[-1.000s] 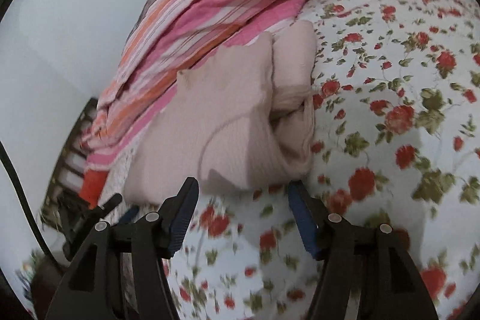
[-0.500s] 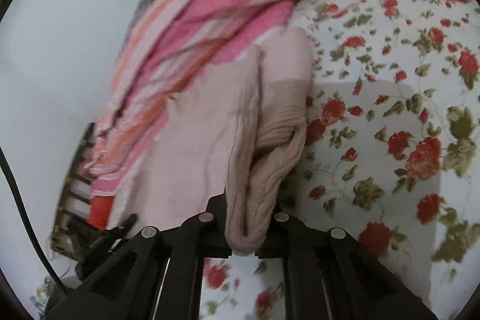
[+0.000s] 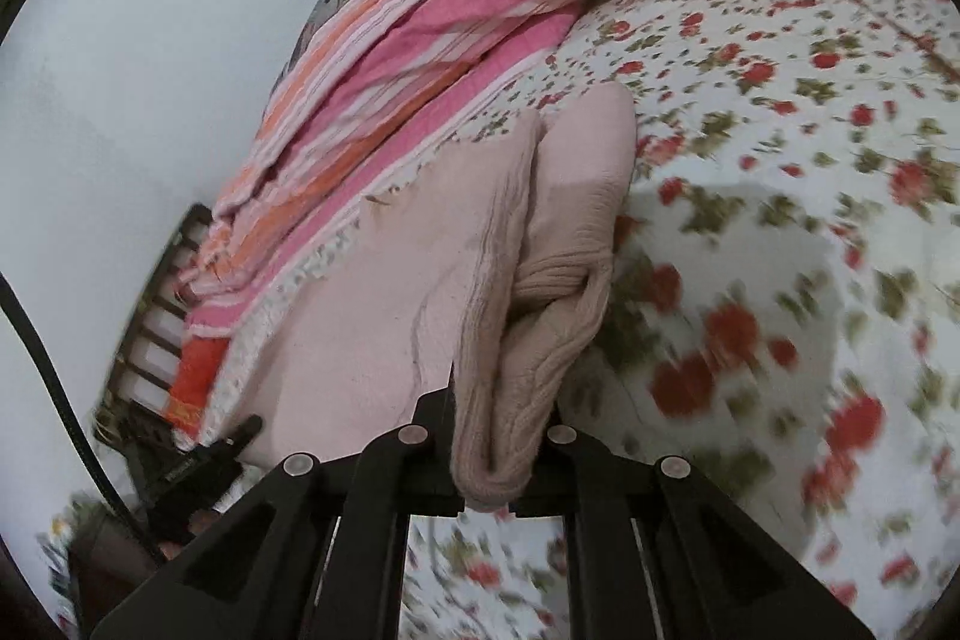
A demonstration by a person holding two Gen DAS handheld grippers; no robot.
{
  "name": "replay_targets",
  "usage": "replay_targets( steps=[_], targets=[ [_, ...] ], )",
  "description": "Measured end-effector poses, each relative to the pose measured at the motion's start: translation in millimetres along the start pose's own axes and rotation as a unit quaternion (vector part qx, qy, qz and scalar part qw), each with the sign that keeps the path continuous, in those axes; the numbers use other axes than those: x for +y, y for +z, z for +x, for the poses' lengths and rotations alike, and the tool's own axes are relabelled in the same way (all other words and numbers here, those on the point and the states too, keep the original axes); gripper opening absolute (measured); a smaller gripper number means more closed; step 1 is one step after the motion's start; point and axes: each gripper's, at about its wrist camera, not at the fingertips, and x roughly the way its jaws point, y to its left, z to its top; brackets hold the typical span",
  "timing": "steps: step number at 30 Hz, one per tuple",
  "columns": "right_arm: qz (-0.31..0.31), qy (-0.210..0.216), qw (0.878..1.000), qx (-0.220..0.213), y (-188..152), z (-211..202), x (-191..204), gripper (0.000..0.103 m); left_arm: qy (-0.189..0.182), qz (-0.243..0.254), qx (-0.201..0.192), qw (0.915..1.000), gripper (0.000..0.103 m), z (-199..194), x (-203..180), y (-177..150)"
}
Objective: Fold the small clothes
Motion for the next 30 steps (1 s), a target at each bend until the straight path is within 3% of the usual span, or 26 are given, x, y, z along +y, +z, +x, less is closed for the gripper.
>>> replay_targets(
  steps=[1, 3, 6, 9, 15, 21, 30],
  targets=[
    [-0.005, -0.01, 1.0, 0.007, -3.1, -0.1, 0.3, 0.013, 0.01, 0.006, 0.002, 0.9999, 0.014, -0.3, -2.0, -0.9],
    [-0.006, -0.022, 1.0, 0.012, -4.9, -1.9, -1.2, 0.026, 0.039, 0.023, 0.008, 0.9989, 0.029, -2.6, -6.0, -0.3],
    [-0.031, -0.042, 0.999, -0.002, -3.0, -13.7, 1.6, 0.04, 0.079, 0.058, -0.004, 0.9951, 0.04, -13.2, -11.4, 2.1],
    [-0.056, -0.065, 0.996, -0.032, 4.8, -27.8, 6.0, 0.043, 0.117, 0.09, -0.036, 0.9884, 0.059, -30.6, -16.1, 8.1],
    [-0.103, -0.112, 0.987, -0.057, 29.4, -30.9, 24.6, 0.044, 0.123, 0.127, -0.071, 0.9816, 0.061, -42.6, -33.5, 35.1],
    [-0.122, -0.13, 0.982, -0.066, 48.0, -7.1, 40.4, 0.044, 0.114, 0.138, -0.071, 0.9812, 0.061, -23.8, -42.2, 57.7],
    [-0.105, -0.174, 0.977, -0.061, 104.6, 49.7, 51.6, 0.044, 0.023, 0.089, -0.03, 0.9953, 0.059, 43.4, -36.1, 109.1]
  ],
)
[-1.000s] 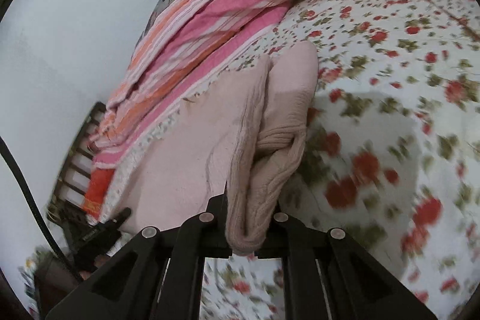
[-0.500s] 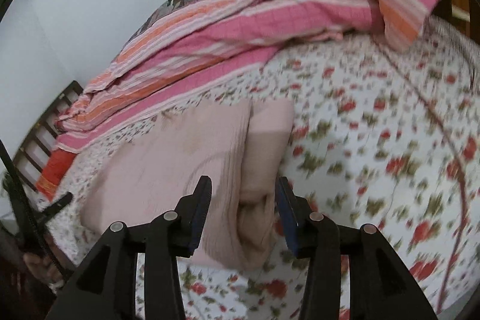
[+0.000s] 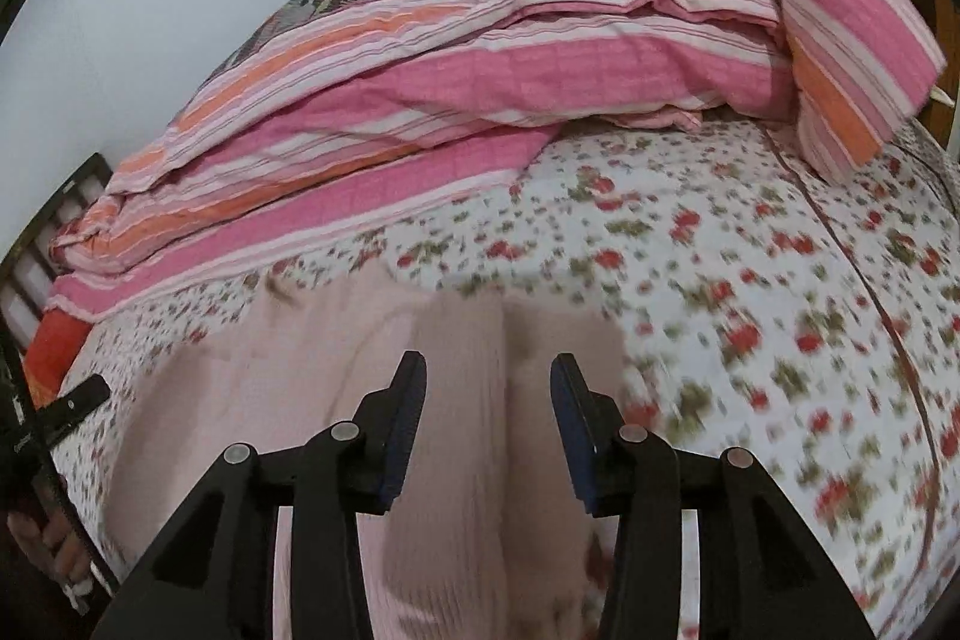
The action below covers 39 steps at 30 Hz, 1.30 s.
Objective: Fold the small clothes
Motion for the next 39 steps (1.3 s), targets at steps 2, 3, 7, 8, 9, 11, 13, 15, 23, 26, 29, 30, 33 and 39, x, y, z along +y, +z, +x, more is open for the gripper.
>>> replay_targets(
  steps=[2, 3, 7, 8, 9, 11, 13, 15, 23, 26, 29, 30, 33, 39],
  targets=[
    [0.01, 0.001, 1.0, 0.005, 8.3, 16.0, 3.1, 0.044, -0.001, -0.004, 0.01, 0.9999, 0.059, 18.1, 1.0, 7.3],
    [0.01, 0.004, 1.0, 0.007, 8.8, 20.5, 4.0, 0.044, 0.005, -0.004, 0.017, 0.9998, 0.059, 29.1, 2.7, 9.9],
    [-0.002, -0.009, 1.0, 0.028, -2.8, 49.3, 1.5, 0.044, 0.027, -0.01, 0.041, 0.9987, 0.047, 55.2, 13.5, 4.9],
    [-0.004, -0.014, 0.999, 0.043, -8.2, 58.9, -1.8, 0.044, 0.03, -0.012, 0.043, 0.9985, 0.038, 59.0, 16.6, 3.0],
    [-0.001, -0.013, 0.999, 0.053, -10.8, 64.0, -4.7, 0.043, 0.03, -0.014, 0.048, 0.9983, 0.03, 64.3, 19.4, -0.3],
    [0.009, 0.001, 0.999, 0.05, -11.6, 66.2, -9.5, 0.043, 0.017, -0.016, 0.05, 0.9985, 0.019, 69.6, 23.1, -4.6],
    [0.009, 0.008, 0.999, 0.049, -10.4, 67.7, -11.1, 0.043, 0.004, -0.014, 0.05, 0.9986, 0.007, 72.8, 23.1, -6.1],
    [0.006, 0.011, 0.999, 0.048, -11.3, 70.2, -11.4, 0.014, 0.0, -0.008, 0.035, 0.9994, 0.007, 70.0, 20.8, -5.0],
    [0.018, 0.042, 0.999, 0.029, -10.2, 68.1, -14.6, 0.006, 0.029, -0.014, 0.016, 0.9993, 0.007, 68.6, 25.1, 0.5],
    [0.031, 0.041, 0.998, 0.037, -10.9, 71.9, -18.1, 0.007, 0.027, -0.017, 0.035, 0.9989, 0.009, 71.7, 29.3, -1.0],
    [0.013, 0.02, 0.999, 0.029, -13.1, 61.2, -11.6, 0.022, 0.018, -0.025, 0.031, 0.999, 0.015, 64.8, 34.4, -1.5],
    [0.005, 0.012, 1.0, 0.025, -14.1, 53.4, -7.3, 0.026, 0.019, -0.028, 0.03, 0.999, 0.018, 61.6, 36.8, -1.1],
    [-0.02, 0.014, 1.0, -0.004, -16.8, 26.9, 7.9, 0.04, 0.017, -0.031, 0.016, 0.9993, 0.035, 50.7, 43.7, -0.6],
    [-0.09, 0.067, 0.994, 0.009, -30.2, 9.1, 83.6, 0.048, 0.031, -0.033, -0.027, 0.9986, 0.061, 26.6, 59.3, 1.6]
  ],
)
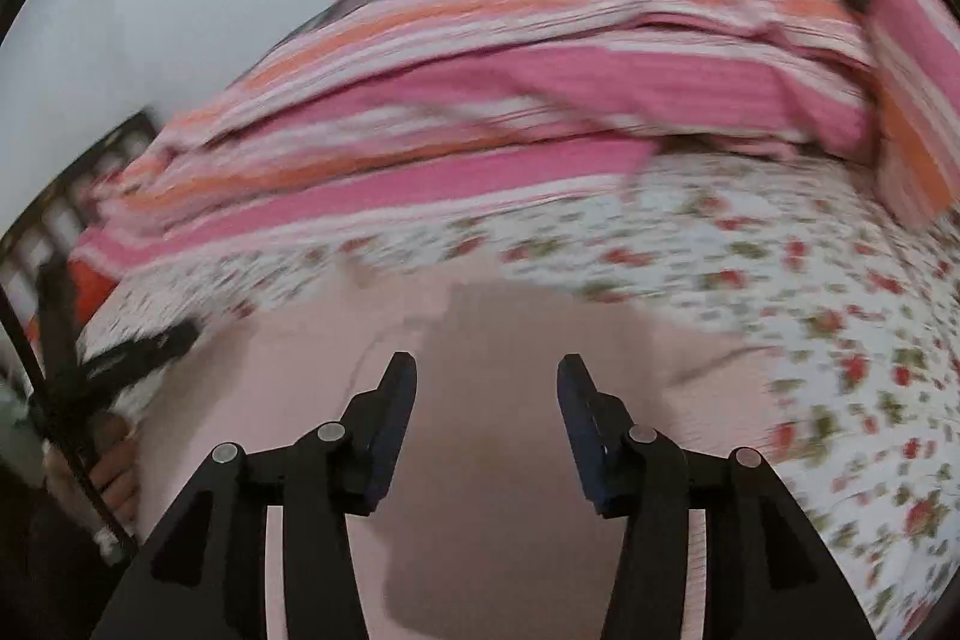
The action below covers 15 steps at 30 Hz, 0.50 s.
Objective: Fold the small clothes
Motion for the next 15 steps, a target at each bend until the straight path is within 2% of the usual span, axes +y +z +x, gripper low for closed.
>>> replay_targets(
  steps=[3, 4, 6, 11, 15],
  targets=[
    [-0.031, -0.033, 0.999, 0.03, -7.0, 26.1, 31.7, 0.048, -0.007, -0.015, -0.004, 0.9999, 0.061, -7.9, 13.4, 1.3],
    [-0.037, -0.054, 0.996, 0.057, -9.5, 43.0, 39.5, 0.048, -0.01, -0.019, -0.002, 0.9998, 0.061, -9.2, 16.2, 1.0],
    [-0.034, -0.074, 0.994, 0.079, -10.2, 60.9, 42.7, 0.048, -0.013, -0.019, -0.002, 0.9997, 0.061, -15.4, 23.9, -0.6],
    [0.01, -0.087, 0.989, 0.117, 8.7, 85.5, 33.7, 0.048, -0.002, -0.006, -0.007, 1.0, 0.061, -26.4, 38.3, -5.8],
    [0.008, -0.101, 0.987, 0.125, 18.6, 103.5, 34.0, 0.048, -0.001, -0.016, -0.003, 0.9999, 0.061, -28.5, 50.8, -6.0]
  ],
)
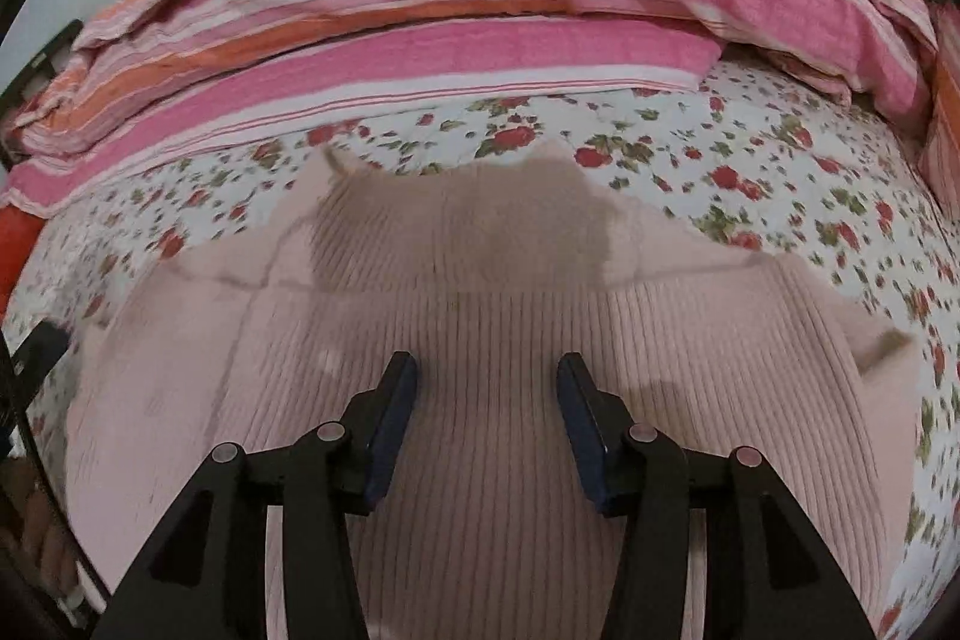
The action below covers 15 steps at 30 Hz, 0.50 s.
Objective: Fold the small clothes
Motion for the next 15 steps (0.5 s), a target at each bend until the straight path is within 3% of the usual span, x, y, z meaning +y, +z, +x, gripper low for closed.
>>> replay_targets(
  steps=[5, 15],
  targets=[
    [-0.005, -0.009, 1.0, -0.015, 1.3, 3.5, 1.9, 0.048, -0.006, 0.002, -0.002, 1.0, 0.061, -3.4, -0.2, -0.6],
    [-0.017, 0.014, 1.0, -0.019, -22.2, -34.6, 0.9, 0.048, -0.013, 0.009, -0.003, 0.9999, 0.061, -13.5, -4.1, -3.4]
  ],
)
